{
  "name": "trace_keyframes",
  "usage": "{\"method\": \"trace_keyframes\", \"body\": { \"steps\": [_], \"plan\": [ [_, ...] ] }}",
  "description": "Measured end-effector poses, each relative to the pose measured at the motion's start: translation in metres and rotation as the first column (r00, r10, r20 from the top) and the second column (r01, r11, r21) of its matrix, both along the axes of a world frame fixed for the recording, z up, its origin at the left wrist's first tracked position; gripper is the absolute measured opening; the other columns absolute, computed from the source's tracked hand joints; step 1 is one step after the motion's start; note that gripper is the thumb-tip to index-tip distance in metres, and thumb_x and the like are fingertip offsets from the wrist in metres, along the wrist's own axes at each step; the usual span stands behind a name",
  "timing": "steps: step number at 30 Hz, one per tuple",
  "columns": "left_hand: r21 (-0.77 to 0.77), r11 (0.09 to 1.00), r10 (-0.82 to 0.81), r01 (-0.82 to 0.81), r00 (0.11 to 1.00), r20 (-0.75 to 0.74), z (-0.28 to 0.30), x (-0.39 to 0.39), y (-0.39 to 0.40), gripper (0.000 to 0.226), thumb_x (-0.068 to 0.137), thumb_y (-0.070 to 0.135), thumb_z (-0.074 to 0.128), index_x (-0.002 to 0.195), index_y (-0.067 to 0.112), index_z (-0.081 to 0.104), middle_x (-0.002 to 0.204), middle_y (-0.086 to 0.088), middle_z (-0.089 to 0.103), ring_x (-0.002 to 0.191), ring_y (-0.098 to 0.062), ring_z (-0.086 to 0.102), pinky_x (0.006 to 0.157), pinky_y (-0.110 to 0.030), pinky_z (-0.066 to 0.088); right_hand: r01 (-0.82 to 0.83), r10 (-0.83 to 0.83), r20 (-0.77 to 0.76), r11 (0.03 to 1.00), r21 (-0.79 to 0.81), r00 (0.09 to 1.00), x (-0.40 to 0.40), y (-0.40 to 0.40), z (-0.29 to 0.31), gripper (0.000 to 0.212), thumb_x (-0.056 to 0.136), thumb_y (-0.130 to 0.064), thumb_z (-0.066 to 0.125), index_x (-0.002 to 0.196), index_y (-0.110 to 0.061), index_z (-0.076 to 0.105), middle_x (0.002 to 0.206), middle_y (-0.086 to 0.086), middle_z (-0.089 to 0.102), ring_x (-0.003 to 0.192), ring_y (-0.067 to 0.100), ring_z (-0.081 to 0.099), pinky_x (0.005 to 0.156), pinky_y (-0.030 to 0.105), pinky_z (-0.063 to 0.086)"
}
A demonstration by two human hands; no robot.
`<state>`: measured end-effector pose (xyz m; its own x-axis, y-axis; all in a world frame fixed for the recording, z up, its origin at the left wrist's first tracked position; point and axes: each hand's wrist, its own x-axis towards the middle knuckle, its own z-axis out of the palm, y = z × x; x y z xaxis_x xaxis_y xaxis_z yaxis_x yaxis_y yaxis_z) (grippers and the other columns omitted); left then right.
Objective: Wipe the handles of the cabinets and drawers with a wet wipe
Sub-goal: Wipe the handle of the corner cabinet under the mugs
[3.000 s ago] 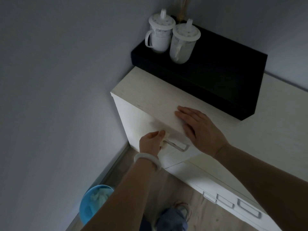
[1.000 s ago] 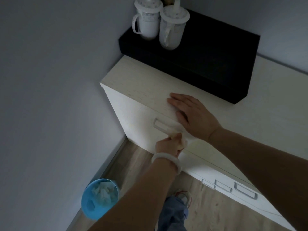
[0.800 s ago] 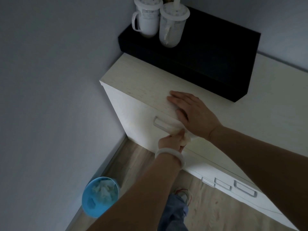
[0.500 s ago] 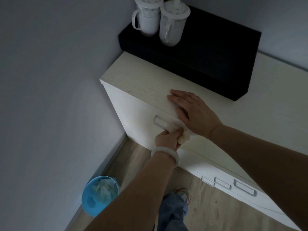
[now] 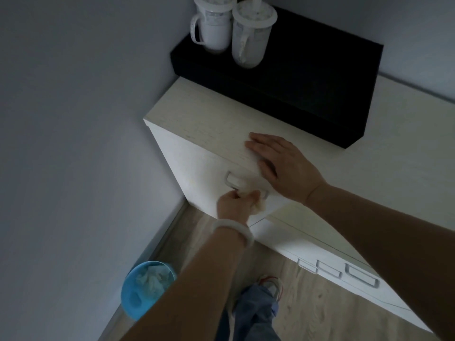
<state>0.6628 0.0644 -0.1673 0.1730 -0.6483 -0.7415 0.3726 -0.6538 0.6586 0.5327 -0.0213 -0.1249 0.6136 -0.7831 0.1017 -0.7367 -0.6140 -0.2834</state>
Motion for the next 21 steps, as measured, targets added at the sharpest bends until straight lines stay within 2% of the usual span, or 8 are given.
{"method": "trace_keyframes", "body": {
  "steps": [3, 5, 9, 13, 15, 16, 18, 21],
  "plan": [
    [0.035, 0.999, -0.005, 0.011, 0.988, -0.152, 0.001, -0.031, 0.009, 0.015, 0.076, 0.006, 0.077, 0.086, 0.000, 0.069, 0.074, -0.008, 0.070, 0.069, -0.021, 0.066, 0.079, -0.030, 0.055, -0.016, 0.016, 0.008, 1.000, 0.007, 1.000, 0.000, 0.000, 0.000, 0.051, 0.098, -0.034, 0.031, 0.147, -0.022, 0.039, 0.154, -0.003, 0.035, 0.141, 0.013, 0.032, 0.116, 0.041, 0.030],
    [0.045, 0.999, 0.027, -0.021, 0.987, -0.157, -0.003, -0.029, 0.010, 0.009, 0.076, 0.003, 0.076, 0.081, 0.001, 0.069, 0.075, -0.010, 0.071, 0.075, -0.024, 0.067, 0.083, -0.032, 0.055, -0.024, 0.024, 0.012, 1.000, 0.002, 1.000, -0.001, -0.001, -0.001, 0.050, 0.099, -0.033, 0.032, 0.147, -0.022, 0.039, 0.154, -0.003, 0.036, 0.140, 0.013, 0.032, 0.116, 0.040, 0.029],
    [0.037, 0.997, 0.073, -0.068, 0.986, -0.151, -0.004, 0.007, 0.013, 0.029, 0.075, 0.002, 0.077, 0.097, -0.012, 0.064, 0.090, -0.017, 0.069, 0.087, -0.027, 0.066, 0.090, -0.041, 0.054, -0.016, 0.016, 0.010, 1.000, -0.012, 1.000, -0.001, -0.001, -0.001, 0.050, 0.099, -0.033, 0.033, 0.147, -0.022, 0.039, 0.153, -0.003, 0.036, 0.140, 0.013, 0.032, 0.116, 0.037, 0.028],
    [-0.001, 0.981, 0.180, -0.192, 0.924, -0.337, -0.002, 0.022, 0.011, 0.015, 0.083, -0.007, 0.065, 0.099, -0.009, 0.064, 0.095, -0.016, 0.070, 0.087, -0.023, 0.067, 0.086, -0.031, 0.056, -0.010, 0.010, 0.008, 1.000, -0.019, 1.000, -0.001, -0.001, -0.002, 0.049, 0.099, -0.032, 0.035, 0.147, -0.022, 0.039, 0.153, -0.003, 0.036, 0.140, 0.014, 0.032, 0.116, 0.038, 0.029],
    [-0.045, 0.984, 0.143, -0.173, 0.910, -0.390, -0.002, 0.018, 0.008, 0.013, 0.085, -0.011, 0.058, 0.097, -0.007, 0.063, 0.089, -0.016, 0.067, 0.085, -0.023, 0.064, 0.085, -0.031, 0.055, -0.013, 0.014, 0.011, 1.000, -0.026, 1.000, -0.001, 0.000, -0.003, 0.048, 0.099, -0.032, 0.035, 0.146, -0.021, 0.040, 0.153, -0.003, 0.037, 0.140, 0.014, 0.032, 0.115, 0.039, 0.030],
    [-0.084, 0.985, 0.103, -0.149, 0.907, -0.409, -0.001, 0.016, 0.008, 0.012, 0.084, -0.013, 0.054, 0.087, -0.004, 0.061, 0.079, -0.014, 0.063, 0.078, -0.023, 0.060, 0.081, -0.030, 0.053, -0.015, 0.015, 0.012, 1.000, -0.028, 1.000, -0.001, 0.000, -0.003, 0.048, 0.099, -0.032, 0.035, 0.146, -0.021, 0.040, 0.153, -0.003, 0.037, 0.140, 0.014, 0.032, 0.115, 0.039, 0.030],
    [-0.140, 0.985, 0.032, -0.104, 0.897, -0.441, -0.005, 0.012, 0.009, 0.024, 0.077, -0.017, 0.046, 0.076, 0.007, 0.051, 0.067, -0.007, 0.044, 0.066, -0.019, 0.045, 0.070, -0.028, 0.045, -0.017, 0.017, 0.007, 0.999, -0.027, 1.000, -0.001, -0.001, -0.003, 0.048, 0.100, -0.032, 0.035, 0.147, -0.022, 0.039, 0.153, -0.003, 0.036, 0.140, 0.014, 0.032, 0.116, 0.039, 0.030],
    [-0.146, 0.989, -0.032, -0.038, 0.892, -0.450, -0.004, 0.006, 0.015, 0.035, 0.074, -0.022, 0.041, 0.097, -0.003, 0.058, 0.080, -0.009, 0.052, 0.070, -0.019, 0.049, 0.067, -0.026, 0.048, -0.019, 0.019, -0.005, 0.999, -0.026, 1.000, -0.001, -0.001, -0.002, 0.049, 0.100, -0.031, 0.035, 0.147, -0.022, 0.039, 0.153, -0.003, 0.036, 0.140, 0.014, 0.032, 0.116, 0.039, 0.029]
  ]
}}
